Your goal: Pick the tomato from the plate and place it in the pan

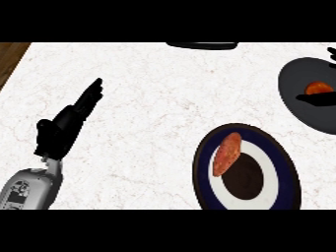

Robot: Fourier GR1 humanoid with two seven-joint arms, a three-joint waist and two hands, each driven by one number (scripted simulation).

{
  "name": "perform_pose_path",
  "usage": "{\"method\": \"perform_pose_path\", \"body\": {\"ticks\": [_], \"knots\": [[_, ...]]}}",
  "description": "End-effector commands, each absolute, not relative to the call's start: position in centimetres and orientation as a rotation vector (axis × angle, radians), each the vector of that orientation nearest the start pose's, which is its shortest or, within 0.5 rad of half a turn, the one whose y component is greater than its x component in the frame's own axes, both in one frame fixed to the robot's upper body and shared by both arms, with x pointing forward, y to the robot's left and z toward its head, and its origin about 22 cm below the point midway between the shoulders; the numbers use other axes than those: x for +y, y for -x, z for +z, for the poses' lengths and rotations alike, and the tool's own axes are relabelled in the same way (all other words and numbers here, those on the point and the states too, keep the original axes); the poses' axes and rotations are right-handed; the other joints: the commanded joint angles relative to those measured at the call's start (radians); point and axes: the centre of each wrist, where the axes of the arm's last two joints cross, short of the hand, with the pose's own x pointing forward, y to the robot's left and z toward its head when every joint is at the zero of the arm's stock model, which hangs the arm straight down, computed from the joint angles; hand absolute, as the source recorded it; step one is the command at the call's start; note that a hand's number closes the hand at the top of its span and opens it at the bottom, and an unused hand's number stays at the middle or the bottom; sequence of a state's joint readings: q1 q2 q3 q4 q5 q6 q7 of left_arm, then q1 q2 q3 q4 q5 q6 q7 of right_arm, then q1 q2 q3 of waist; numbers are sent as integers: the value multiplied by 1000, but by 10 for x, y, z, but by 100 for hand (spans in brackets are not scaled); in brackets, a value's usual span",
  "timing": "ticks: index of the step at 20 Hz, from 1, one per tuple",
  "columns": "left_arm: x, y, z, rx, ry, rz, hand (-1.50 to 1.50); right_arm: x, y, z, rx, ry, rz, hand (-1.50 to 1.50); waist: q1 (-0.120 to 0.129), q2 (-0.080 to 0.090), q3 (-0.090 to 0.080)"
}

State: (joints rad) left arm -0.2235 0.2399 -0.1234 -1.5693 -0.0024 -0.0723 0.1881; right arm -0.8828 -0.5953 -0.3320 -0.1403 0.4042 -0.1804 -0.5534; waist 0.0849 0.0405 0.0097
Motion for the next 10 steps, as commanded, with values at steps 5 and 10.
{"method": "perform_pose_path", "body": {"ticks": [5,10], "knots": [[221,-287,67,-1545,-19,-405,0,-439,-366,40,-1691,509,36,-150,-16,-4,2],[229,-282,63,-1547,-65,-394,0,-479,-333,36,-1715,405,51,-150,-18,-4,2]]}}
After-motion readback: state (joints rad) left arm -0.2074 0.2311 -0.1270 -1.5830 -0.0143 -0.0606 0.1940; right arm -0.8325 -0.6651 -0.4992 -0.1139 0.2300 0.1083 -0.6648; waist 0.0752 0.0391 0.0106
